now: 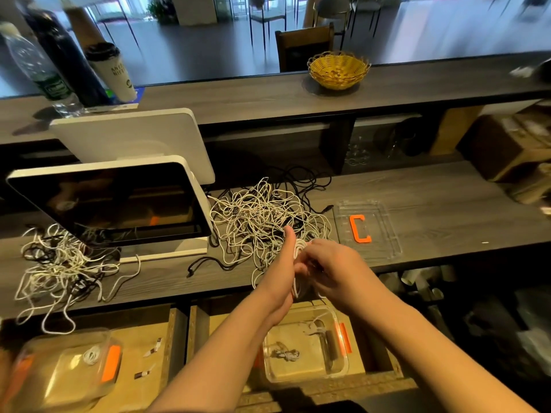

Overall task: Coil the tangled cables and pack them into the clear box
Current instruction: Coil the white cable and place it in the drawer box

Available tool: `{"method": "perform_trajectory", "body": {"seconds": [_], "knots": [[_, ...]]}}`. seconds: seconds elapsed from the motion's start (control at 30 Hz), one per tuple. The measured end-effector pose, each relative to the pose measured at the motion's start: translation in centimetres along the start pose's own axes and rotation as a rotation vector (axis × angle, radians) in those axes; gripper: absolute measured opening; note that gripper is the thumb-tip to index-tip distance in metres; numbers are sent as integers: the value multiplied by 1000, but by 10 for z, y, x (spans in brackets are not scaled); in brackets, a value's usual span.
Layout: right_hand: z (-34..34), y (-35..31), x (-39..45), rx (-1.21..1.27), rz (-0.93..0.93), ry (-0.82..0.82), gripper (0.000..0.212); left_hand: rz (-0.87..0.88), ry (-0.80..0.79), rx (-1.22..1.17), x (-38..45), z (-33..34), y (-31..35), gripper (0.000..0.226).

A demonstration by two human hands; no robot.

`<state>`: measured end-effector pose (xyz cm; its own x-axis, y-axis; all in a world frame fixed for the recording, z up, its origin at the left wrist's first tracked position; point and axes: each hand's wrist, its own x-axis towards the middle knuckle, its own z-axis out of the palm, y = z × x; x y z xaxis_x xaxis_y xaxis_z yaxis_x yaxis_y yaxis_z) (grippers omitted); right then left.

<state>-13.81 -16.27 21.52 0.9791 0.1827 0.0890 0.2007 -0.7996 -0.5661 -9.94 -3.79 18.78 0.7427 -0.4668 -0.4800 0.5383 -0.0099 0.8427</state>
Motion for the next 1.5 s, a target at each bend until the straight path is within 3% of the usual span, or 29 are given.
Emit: {"method": "perform_trajectory", "body": {"seconds": [0.1,0.2,0.37,0.47,0.57,0.67,0.83,0.93,1.0,1.1,1.33,1.5], "knots": [[-1,9,-2,-6,-1,99,16,-72,-103,16,-4,-2,5,94],[-1,13,-2,-3,-24,124,17,-123,-174,140,-12,-3,11,88],[7,20,-3,37,-127,162,7,-132,-127,409,-17,-5,18,76],[2,25,-6,57,-85,239,16,-153,-144,505,-16,-3,18,71],[-5,35,-5,82,-26,238,19,-198,-255,578,-16,-4,9,86],[-7,39,-4,126,-29,173,31,-145,-306,729,-20,-6,2,65],[0,46,-14,278,102,176,20,-22,-196,814,-16,-8,0,53],[7,46,-17,374,163,168,7,-7,-107,665,-9,-17,-3,61],[10,46,-18,423,190,172,12,49,-46,574,-5,-19,-5,65],[14,47,-18,421,240,158,18,129,13,383,-2,-19,-8,51],[24,44,-24,411,313,166,18,206,163,-114,1,-19,-3,52],[35,41,-26,383,338,86,18,245,172,-498,5,-22,5,56]]}}
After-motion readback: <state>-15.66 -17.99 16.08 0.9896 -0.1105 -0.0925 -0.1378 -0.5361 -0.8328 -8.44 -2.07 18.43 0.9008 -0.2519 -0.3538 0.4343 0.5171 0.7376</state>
